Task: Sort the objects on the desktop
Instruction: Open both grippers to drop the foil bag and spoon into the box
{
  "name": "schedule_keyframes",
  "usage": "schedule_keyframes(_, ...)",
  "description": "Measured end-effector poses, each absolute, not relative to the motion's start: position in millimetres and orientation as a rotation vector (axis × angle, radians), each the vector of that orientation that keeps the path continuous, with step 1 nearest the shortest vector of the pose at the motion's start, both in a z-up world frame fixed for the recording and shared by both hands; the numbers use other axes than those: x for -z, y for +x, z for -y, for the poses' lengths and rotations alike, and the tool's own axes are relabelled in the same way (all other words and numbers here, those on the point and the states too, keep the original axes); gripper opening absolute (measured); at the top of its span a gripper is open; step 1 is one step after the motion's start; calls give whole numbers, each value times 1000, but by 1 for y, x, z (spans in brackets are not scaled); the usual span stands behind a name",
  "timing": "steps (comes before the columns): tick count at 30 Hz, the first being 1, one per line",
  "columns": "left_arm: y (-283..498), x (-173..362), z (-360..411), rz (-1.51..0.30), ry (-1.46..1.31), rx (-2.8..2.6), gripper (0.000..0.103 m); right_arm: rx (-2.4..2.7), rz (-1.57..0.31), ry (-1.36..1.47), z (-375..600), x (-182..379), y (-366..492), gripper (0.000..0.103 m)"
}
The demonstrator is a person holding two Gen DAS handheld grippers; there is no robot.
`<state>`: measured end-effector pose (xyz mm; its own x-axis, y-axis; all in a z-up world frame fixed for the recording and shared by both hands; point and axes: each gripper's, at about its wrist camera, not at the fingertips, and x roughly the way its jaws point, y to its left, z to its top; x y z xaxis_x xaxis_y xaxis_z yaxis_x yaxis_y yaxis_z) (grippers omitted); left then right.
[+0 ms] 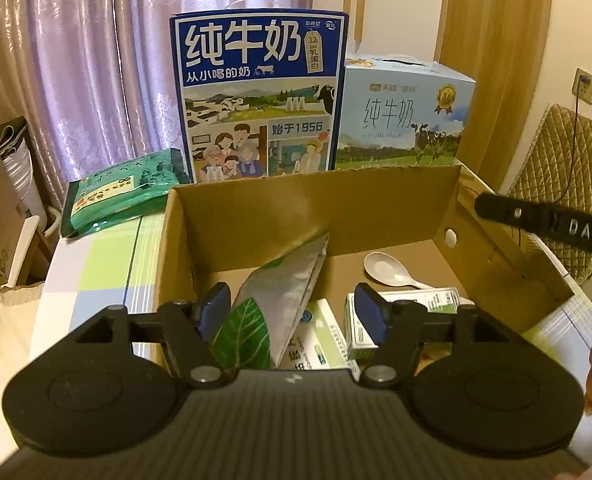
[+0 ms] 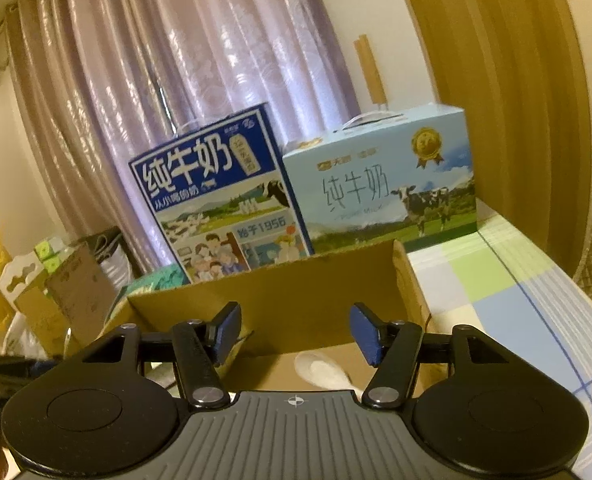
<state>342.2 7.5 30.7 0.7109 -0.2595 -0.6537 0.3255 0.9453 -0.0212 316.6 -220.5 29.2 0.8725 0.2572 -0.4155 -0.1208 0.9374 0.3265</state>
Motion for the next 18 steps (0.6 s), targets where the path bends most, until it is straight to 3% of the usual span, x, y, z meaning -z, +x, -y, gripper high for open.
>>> schedule_keyframes(5, 332, -38, -8, -694, 100, 324, 67, -200, -453, 295, 220, -33, 311, 63)
schedule_keyframes(10, 320, -43, -7, -674, 103, 319, 77, -200, -451, 276, 216, -36, 301, 87)
schedule_keyframes(16, 304, -49, -10, -660, 87, 306, 83, -191, -451, 241, 217, -39, 279, 101)
schedule_keyframes(18, 298, -50, -10, -655, 89, 302, 86, -184, -458, 233, 219, -38, 272, 101)
